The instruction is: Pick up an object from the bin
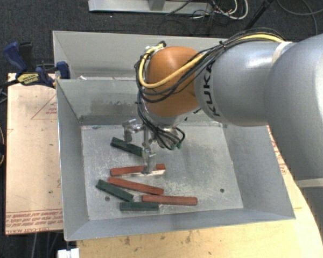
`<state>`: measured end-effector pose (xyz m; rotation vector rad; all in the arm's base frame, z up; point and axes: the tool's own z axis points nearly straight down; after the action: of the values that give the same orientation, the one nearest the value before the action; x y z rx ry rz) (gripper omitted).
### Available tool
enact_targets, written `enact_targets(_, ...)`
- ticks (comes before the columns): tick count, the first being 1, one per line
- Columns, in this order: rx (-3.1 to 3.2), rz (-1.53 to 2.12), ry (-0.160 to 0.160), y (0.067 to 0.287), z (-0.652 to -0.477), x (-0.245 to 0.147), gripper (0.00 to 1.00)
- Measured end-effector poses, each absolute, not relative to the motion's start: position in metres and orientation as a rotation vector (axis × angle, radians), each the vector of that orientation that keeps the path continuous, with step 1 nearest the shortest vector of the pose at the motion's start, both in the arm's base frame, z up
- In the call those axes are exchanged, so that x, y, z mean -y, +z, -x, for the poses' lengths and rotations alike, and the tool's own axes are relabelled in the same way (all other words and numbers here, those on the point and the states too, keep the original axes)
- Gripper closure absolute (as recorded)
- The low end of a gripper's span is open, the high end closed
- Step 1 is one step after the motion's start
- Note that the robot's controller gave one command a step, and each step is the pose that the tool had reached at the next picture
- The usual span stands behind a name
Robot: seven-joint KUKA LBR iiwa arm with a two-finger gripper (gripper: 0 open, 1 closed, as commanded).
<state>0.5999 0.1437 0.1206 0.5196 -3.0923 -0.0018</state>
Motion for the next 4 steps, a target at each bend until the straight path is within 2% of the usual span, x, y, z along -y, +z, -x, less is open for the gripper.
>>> enact_targets(1,3.057,-0.771,-0.001,0.095,-0.631,-0.157,0.0)
enact_targets(2,3.107,-0.491,-0.005,0.078,-0.643,-0.133,0.0)
enact_targets(3,3.042,-0.791,-0.003,0.077,-0.618,-0.202,1.0)
enact_targets(4,3.042,-0.79,-0.003,0.077,-0.618,-0.202,1.0)
